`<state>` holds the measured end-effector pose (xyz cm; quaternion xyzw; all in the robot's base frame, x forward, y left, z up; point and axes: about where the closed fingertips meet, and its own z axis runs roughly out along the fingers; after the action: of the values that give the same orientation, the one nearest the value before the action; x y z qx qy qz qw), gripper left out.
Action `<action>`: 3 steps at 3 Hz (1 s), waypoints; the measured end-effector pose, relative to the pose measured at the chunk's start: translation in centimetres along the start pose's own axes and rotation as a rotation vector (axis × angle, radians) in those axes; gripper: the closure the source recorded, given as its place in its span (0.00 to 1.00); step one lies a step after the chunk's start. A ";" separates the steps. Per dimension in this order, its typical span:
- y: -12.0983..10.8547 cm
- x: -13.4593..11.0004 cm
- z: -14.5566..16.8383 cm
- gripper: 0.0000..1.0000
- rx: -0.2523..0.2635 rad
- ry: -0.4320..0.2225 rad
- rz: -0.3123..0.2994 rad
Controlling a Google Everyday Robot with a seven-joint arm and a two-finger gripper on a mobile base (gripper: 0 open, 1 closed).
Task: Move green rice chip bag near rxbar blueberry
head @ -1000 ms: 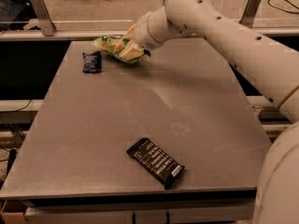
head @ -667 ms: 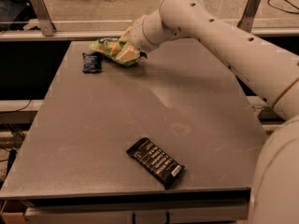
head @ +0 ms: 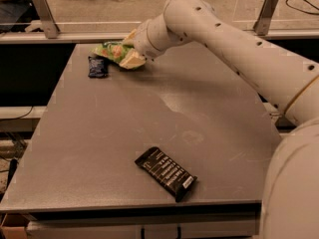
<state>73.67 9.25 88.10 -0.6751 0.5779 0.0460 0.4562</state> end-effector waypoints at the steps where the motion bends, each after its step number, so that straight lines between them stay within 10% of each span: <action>1: 0.2 0.0 -0.6 0.00 0.002 -0.006 -0.003; 3: 0.2 0.6 -10.7 0.00 0.052 -0.085 0.034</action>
Offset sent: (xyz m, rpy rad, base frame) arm -0.0473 -0.0682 0.0558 0.0798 -0.0473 -0.0028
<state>68.70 1.69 93.84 -0.6505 0.5705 0.0676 0.4969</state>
